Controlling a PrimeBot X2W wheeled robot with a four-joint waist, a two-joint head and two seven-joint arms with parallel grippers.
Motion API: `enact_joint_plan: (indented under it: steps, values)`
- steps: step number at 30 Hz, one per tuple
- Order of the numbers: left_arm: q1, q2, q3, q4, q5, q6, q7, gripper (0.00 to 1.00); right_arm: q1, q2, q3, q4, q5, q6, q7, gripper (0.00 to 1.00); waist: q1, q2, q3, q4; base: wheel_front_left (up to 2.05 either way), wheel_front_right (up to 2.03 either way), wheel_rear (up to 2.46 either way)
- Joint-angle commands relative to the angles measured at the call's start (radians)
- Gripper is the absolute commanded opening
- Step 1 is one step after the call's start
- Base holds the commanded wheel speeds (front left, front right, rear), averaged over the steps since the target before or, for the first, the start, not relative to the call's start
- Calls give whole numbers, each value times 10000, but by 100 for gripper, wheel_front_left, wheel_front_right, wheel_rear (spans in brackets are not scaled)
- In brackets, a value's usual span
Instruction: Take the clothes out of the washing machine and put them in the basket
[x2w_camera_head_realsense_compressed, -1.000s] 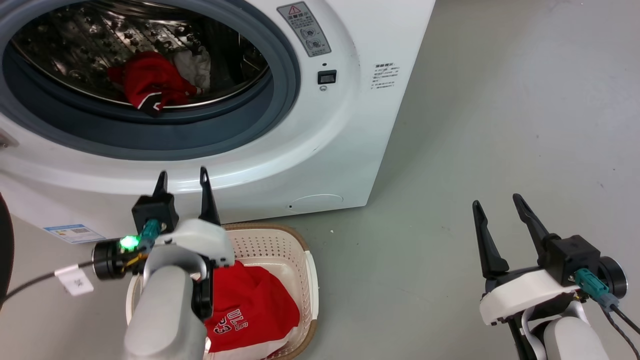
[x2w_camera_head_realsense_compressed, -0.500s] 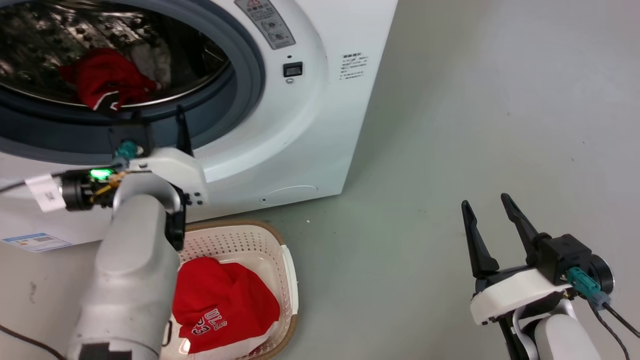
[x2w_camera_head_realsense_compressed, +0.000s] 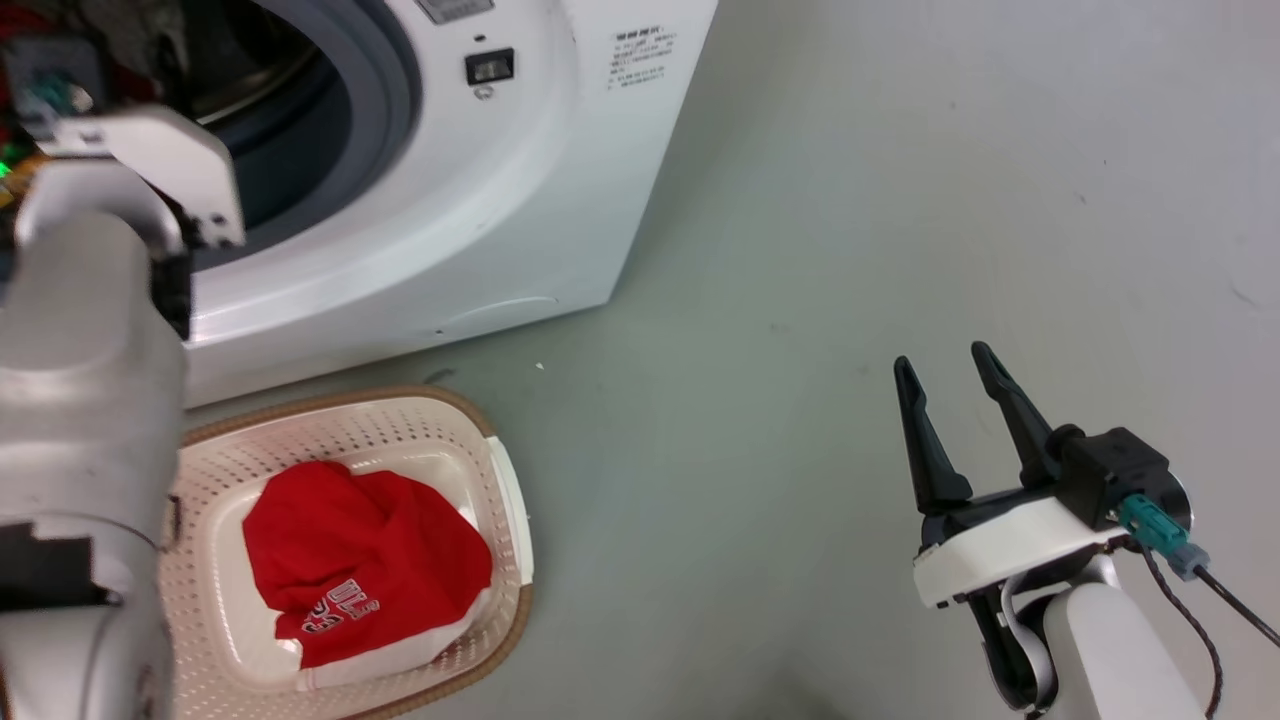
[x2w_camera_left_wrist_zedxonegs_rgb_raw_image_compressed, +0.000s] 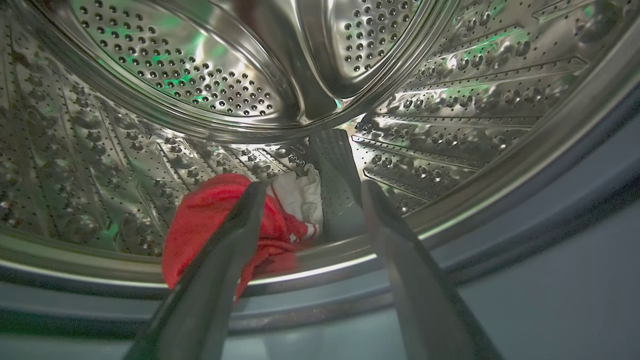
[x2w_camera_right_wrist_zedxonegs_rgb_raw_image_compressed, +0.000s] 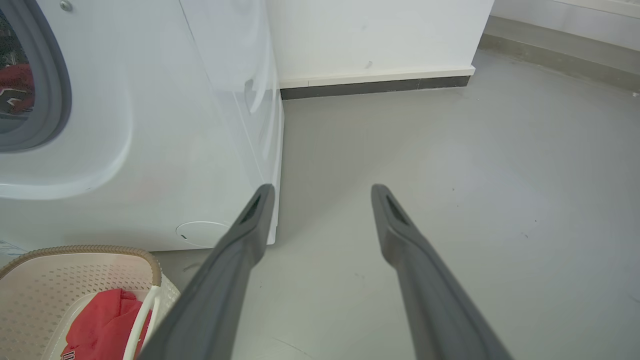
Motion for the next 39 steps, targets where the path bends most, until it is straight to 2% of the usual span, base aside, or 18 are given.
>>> enact_joint_plan:
  steps: [1,9,19,25,32,33,34,35,39]
  values:
    - [-322,194,-84,115,96,4,79,100,-208,27,88,42,108,-7,-98,100,0,0,524,-378,0,0,0]
    - [-2482,1326,-955,526,944,-299,1267,100,-746,27,528,313,650,-7,-184,100,0,0,1632,-835,0,0,0]
    - [-4706,2631,-2113,822,2059,-977,3520,100,-1196,27,1051,-42,1208,-7,-180,100,0,0,2868,-1329,0,0,0]
    - [-5359,2863,-2327,1055,2160,-1091,5133,100,-1382,26,1209,-122,1437,-7,-179,100,0,0,3327,-1447,0,0,0]
    - [-5452,2737,-2252,1248,1960,-860,6972,99,-1439,24,1305,-154,1496,-8,-178,100,0,0,3519,-1432,0,0,0]
    - [-5414,2705,-2275,1270,1951,-849,7191,55,-1447,26,1312,-157,1498,-8,-178,100,0,0,3531,-1423,0,0,0]
    - [-5411,2674,-2279,1235,1916,-821,7298,30,-1459,26,1322,-155,1502,-7,-178,100,0,0,3543,-1416,0,0,0]
    - [-5408,2652,-2257,1197,1869,-772,7412,0,-1474,26,1336,-154,1517,-8,-178,100,0,0,3555,-1414,0,0,0]
    - [-5256,2638,-2252,762,1783,-500,7255,0,-1529,24,1371,-129,1528,-8,-178,100,0,0,3564,-1409,0,0,0]
